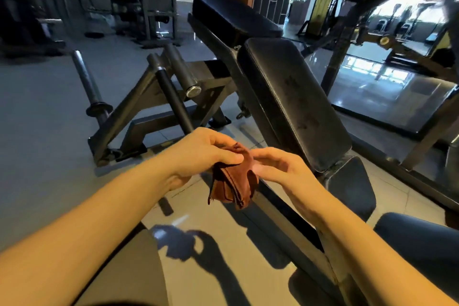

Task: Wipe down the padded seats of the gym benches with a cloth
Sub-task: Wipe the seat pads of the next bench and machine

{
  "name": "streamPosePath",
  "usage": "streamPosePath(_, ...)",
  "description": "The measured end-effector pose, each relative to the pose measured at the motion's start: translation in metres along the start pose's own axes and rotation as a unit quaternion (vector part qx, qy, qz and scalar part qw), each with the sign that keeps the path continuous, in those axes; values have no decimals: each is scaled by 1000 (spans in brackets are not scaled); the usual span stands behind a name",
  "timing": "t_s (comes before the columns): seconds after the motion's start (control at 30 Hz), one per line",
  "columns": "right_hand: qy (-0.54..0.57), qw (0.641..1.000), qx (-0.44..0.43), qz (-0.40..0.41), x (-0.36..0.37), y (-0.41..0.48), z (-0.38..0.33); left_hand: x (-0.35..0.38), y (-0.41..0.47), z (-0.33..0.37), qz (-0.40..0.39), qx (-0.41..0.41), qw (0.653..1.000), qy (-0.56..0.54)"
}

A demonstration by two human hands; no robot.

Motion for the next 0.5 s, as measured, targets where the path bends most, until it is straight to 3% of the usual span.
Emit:
streamPosePath(0.2, -42, 995, 34, -87, 77, 31, -22, -85, -47, -2, 127, 30, 989, 71)
streamPosePath(0.37, -164, 979, 7, -119, 117, 64, -57, -135, -80, -14, 219, 3, 970, 106)
streamPosePath(0.43, -236, 966, -40, -95, 129, 74, -72, -148, -83, -20, 250, -32, 966, 65)
streamPosePath(0.5, -310, 943, -124, -15, 136, 81, -88, -160, -84, -26, 303, -58, 951, 21)
Point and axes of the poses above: each hand's wrist, its own y-axis towards the middle knuckle, its own x-axis out of the palm, z = x × y, the point moved 7 cm from there along y, towards the middle knuckle, and after that the axes turned 5 degrees about x, right-handed, at the moved point
